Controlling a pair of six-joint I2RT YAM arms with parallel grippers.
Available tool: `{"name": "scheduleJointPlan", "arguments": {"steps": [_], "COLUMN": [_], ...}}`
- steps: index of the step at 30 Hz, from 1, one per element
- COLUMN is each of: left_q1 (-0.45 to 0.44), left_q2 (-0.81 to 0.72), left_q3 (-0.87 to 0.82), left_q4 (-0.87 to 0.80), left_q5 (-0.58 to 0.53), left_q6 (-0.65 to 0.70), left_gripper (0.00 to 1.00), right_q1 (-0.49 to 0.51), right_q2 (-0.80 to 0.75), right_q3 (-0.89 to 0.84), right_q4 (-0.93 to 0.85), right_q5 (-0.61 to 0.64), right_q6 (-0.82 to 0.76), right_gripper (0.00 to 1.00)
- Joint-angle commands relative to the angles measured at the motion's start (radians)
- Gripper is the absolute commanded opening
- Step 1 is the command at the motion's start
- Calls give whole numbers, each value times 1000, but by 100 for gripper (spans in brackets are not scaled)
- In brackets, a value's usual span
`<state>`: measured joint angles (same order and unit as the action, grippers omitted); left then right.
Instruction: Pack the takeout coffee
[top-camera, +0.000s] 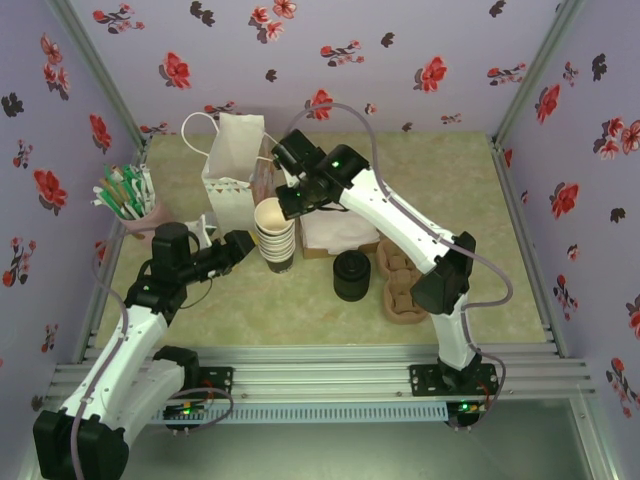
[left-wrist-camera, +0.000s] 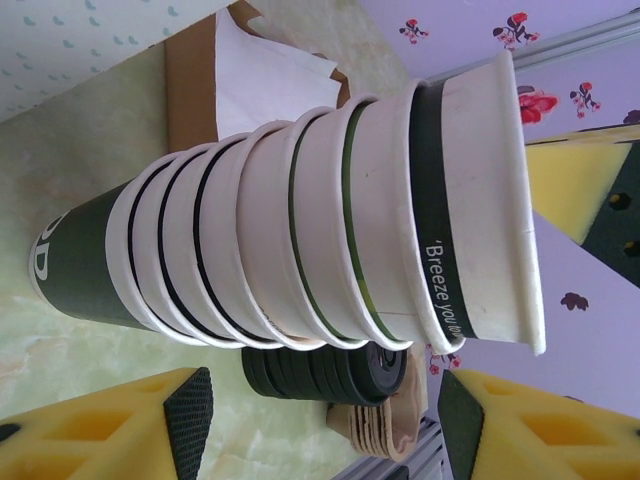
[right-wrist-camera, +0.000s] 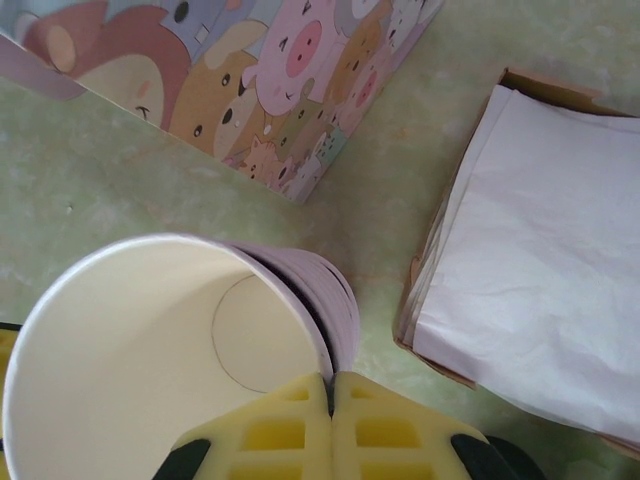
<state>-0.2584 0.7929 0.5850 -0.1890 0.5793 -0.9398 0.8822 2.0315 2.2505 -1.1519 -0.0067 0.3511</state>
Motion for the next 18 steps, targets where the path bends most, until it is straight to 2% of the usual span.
{"name": "scheduleJointPlan", "arguments": {"steps": [1, 9, 18], "left_q1": [-8, -8, -8], "left_q2": [3, -16, -49], "left_q3": [26, 27, 57], "left_q4": [31, 16, -58], "left_q5": [-1, -1, -42], "left_q6": [17, 21, 49], "left_gripper": [64, 65, 65], "right_q1": [7, 7, 8], "right_q2": [1, -16, -133], "right_q3": [38, 88, 114], "right_q4": [-14, -31, -26], "right_q5": [-1, -1, 11], "right_q6": [6, 12, 12], "right_gripper": [1, 1, 2]}}
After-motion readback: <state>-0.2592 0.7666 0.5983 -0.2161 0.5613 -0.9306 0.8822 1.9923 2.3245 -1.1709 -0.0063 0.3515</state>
